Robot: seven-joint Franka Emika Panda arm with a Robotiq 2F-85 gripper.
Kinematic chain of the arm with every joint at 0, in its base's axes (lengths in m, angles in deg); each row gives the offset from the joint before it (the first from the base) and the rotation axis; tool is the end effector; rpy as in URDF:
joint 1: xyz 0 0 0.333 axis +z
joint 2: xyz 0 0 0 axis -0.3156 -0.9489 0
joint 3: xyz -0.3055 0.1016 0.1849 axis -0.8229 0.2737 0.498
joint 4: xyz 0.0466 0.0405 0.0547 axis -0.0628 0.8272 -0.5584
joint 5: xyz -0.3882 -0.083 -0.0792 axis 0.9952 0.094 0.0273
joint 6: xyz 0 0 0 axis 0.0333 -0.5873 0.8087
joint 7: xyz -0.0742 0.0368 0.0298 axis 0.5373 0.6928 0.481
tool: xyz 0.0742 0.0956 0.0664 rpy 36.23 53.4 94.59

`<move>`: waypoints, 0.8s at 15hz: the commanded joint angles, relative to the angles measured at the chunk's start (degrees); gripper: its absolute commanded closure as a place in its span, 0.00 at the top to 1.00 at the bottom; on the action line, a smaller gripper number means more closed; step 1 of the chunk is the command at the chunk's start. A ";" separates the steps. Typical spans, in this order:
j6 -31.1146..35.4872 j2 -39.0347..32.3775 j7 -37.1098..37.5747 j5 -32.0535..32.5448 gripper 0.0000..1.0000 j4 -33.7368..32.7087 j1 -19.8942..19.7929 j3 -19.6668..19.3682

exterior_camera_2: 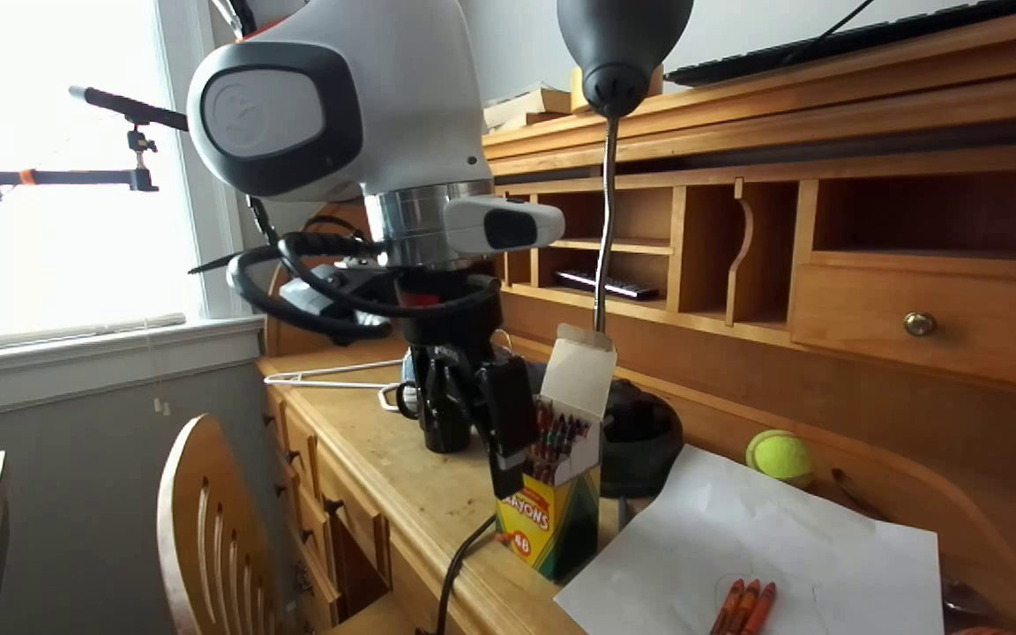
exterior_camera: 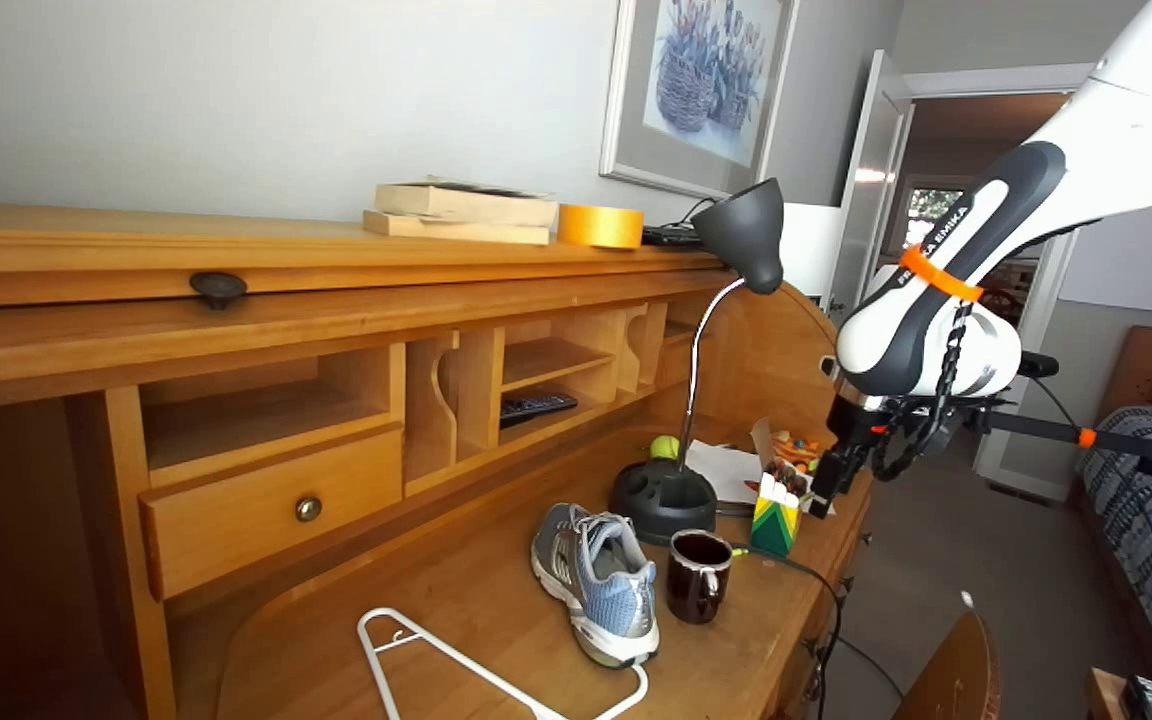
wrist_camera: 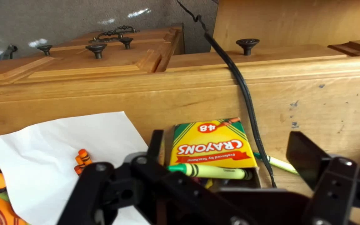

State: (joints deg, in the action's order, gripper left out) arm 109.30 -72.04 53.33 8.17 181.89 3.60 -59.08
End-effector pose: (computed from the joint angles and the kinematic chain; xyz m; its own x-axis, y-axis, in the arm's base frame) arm 0.4115 -0.2893 0.2336 0.9827 -0.1435 0.1172 -0.1508 -0.9870 0.0559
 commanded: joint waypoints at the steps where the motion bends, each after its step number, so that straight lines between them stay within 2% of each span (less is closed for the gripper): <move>1: -1.49 2.94 6.41 7.16 1.00 1.49 -1.50 1.11; 4: -1.86 3.58 8.66 9.25 1.00 1.31 -2.14 2.27; 12: -2.30 3.11 8.78 7.77 1.00 0.44 -3.40 5.38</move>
State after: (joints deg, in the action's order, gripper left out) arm 109.11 -69.97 60.94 15.26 182.07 1.45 -55.02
